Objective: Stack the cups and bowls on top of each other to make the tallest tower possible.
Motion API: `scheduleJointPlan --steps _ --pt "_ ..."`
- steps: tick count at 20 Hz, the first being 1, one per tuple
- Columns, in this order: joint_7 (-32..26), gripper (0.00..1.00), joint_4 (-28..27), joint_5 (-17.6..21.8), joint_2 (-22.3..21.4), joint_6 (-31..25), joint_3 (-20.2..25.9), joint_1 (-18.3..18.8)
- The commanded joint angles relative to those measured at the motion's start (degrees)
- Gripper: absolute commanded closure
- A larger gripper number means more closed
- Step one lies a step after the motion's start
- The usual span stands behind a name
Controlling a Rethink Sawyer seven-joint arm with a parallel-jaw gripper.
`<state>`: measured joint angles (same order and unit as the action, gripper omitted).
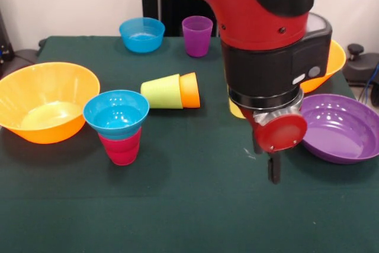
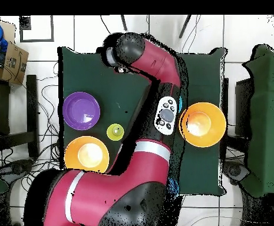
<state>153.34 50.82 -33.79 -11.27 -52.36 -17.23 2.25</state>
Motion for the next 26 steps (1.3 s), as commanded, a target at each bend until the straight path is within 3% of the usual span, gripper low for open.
scheduleJointPlan --steps 1,5,12,16,26 --pt "9.66 0.0 10.33 -2.05 1.17 3.89 6.72 -0.25" --pt "9.1 0.0 11.86 -3.05 -0.56 1.91 6.53 0.0" --pt "10.13 0.0 11.13 -4.38 0.18 -0.23 6.56 1.1" --pt "13.61 0.0 12.11 -6.47 -0.84 -2.08 6.33 0.67" --pt "16.75 0.0 14.3 -12.24 -1.86 -0.81 7.35 -0.72"
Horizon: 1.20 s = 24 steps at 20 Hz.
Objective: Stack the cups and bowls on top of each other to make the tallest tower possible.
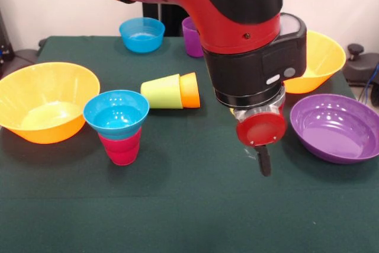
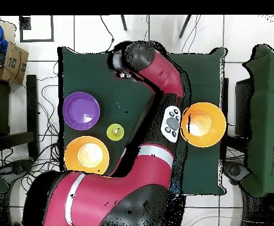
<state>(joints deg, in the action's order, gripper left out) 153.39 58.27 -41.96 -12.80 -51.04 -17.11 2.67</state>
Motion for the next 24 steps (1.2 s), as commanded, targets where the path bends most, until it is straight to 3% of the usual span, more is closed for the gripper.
scheduleJointPlan --steps 1,9,14,24 --pt "16.85 0.0 7.07 -4.8 -0.48 -2.03 7.51 -1.41" --pt "20.26 0.0 5.3 -6.52 1.15 -1.58 6.74 -3.51" --pt "18.69 0.0 7.73 -7.06 -0.04 -0.68 7.54 -4.59" --pt "22.77 0.0 10.52 -6.1 -1.07 -3.05 4.8 -7.62"
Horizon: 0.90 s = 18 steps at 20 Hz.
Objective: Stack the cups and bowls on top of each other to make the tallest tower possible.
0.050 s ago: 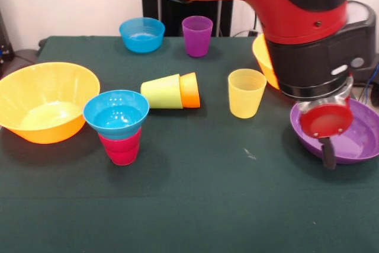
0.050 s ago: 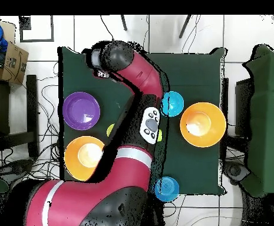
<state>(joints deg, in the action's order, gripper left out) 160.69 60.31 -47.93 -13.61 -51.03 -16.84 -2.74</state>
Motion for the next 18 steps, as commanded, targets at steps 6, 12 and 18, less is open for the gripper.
scheduleJointPlan --steps 6,12,18 --pt "15.53 0.0 11.01 -0.23 -0.03 -0.74 3.69 -3.36" --pt "13.27 0.0 13.83 -0.7 0.99 3.29 4.07 -3.35" --pt "11.27 0.0 14.78 -0.43 1.96 5.0 4.07 -1.93"
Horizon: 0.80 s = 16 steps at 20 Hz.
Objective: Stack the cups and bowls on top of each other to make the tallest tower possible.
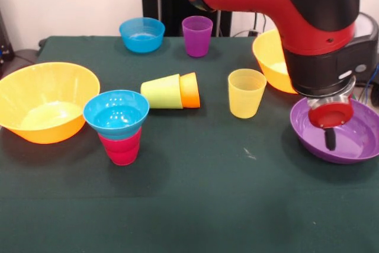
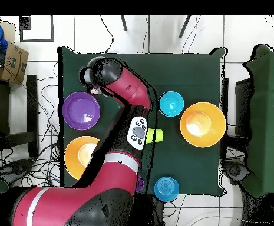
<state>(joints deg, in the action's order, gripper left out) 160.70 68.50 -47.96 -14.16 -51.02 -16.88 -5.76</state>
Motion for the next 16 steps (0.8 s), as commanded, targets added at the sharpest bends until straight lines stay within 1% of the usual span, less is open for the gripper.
scheduleJointPlan --steps 1,7,12,16 --pt "11.7 0.0 5.79 -0.22 3.23 5.17 3.8 1.23" --pt "14.99 0.0 -0.44 0.08 7.56 4.63 2.41 1.57" --pt "16.53 0.0 -5.44 0.4 10.26 2.42 1.51 2.11" --pt "18.06 0.0 -8.91 0.09 12.66 2.08 1.08 1.56"
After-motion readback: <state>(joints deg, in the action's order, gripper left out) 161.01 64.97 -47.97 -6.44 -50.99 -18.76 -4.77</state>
